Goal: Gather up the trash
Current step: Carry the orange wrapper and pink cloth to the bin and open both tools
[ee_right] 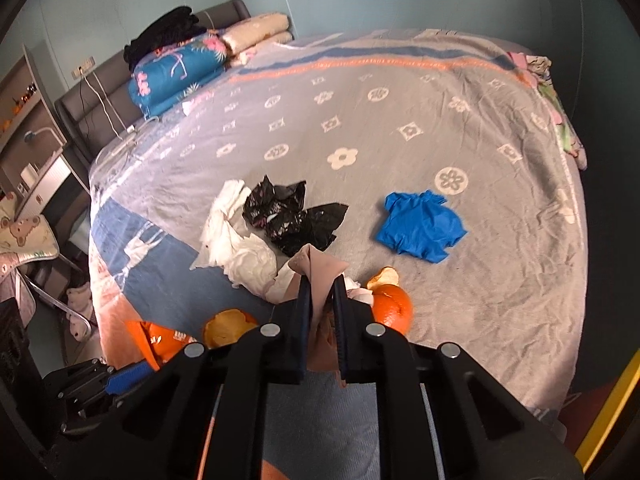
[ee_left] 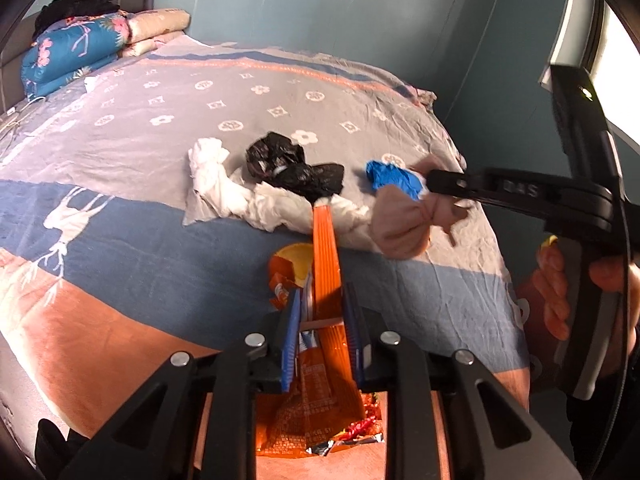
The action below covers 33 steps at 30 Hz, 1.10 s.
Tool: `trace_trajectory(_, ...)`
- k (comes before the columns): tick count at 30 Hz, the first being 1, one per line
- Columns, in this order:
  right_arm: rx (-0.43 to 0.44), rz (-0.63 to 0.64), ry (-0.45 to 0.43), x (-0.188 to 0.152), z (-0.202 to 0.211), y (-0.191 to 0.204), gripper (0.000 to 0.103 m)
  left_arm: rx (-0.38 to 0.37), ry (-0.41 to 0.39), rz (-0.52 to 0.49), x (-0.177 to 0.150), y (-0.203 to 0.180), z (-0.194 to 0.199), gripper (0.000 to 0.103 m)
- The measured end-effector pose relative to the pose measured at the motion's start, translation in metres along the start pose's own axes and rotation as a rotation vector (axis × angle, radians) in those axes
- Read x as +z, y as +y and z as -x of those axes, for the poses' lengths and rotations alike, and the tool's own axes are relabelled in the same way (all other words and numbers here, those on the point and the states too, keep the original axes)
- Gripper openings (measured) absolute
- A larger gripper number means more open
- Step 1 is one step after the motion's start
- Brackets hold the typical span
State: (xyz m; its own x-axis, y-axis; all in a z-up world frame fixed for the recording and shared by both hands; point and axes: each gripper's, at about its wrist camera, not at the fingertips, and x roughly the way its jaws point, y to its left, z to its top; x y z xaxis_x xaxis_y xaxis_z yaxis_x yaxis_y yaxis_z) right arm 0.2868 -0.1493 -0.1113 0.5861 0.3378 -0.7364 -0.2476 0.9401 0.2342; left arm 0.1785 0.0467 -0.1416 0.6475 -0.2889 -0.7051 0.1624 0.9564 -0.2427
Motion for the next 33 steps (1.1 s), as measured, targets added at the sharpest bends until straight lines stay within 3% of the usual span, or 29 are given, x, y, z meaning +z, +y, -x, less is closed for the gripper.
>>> trace_trajectory(19, 0.038, -0.026, -0.178, 0.004, 0.119, -0.015, 0.010, 0.055, -0.119, 0.062, 0.036, 0.006, 0.052, 0.020)
trace_trajectory(33, 0.000, -0.090, -0.315, -0.005, 0.213, -0.056, 0.010, -0.016, -0.198, -0.045, 0.068, -0.070, 0.091, 0.020)
